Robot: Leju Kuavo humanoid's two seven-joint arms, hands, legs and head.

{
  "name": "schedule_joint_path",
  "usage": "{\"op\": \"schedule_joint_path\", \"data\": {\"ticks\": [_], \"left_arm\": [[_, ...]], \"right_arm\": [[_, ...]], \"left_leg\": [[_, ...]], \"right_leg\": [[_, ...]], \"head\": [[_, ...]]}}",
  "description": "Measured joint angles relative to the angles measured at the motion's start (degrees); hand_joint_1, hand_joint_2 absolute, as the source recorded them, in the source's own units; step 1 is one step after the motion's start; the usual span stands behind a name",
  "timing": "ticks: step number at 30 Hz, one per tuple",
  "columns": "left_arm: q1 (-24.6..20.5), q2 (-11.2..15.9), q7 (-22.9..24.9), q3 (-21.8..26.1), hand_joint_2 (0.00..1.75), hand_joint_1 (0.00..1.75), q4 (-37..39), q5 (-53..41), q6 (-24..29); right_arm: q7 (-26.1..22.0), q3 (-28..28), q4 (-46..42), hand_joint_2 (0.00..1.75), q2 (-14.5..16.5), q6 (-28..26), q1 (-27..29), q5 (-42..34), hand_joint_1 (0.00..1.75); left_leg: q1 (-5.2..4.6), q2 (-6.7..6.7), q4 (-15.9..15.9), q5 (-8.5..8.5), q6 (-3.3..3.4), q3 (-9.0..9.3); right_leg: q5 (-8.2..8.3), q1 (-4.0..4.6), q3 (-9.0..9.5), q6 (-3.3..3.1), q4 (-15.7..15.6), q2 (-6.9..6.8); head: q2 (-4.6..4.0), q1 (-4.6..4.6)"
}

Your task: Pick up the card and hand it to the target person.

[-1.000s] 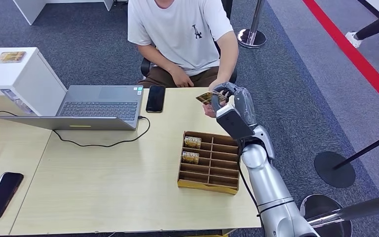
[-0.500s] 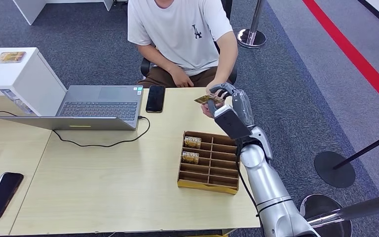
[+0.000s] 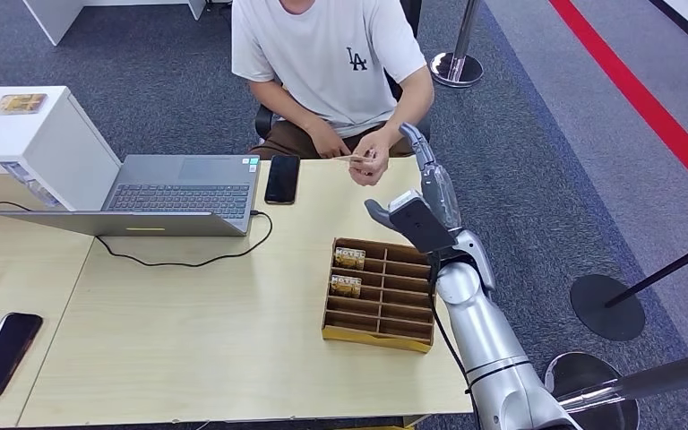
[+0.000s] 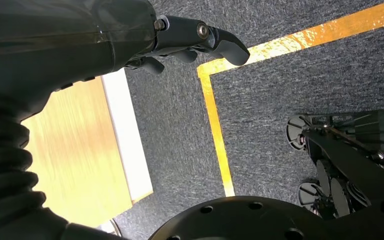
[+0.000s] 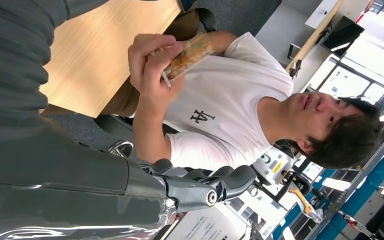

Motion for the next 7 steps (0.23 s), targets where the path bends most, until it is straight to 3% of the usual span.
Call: {"op": "schedule_joint_path", "data": {"ticks": [7], "left_arm": [[0.00, -0.01, -0.02, 0.00, 0.00, 0.00, 0.00, 0.00, 0.00]], "right_arm": [[0.01, 0.02, 0.16, 1.75, 0.00, 0.04, 0.00, -0.03, 0.00]], "left_leg": [[0.00, 0.00, 0.00, 0.00, 0.00, 0.00]], "right_leg": [[0.00, 0.00, 0.00, 0.00, 0.00, 0.00]], "head": [[0.00, -0.01]]}}
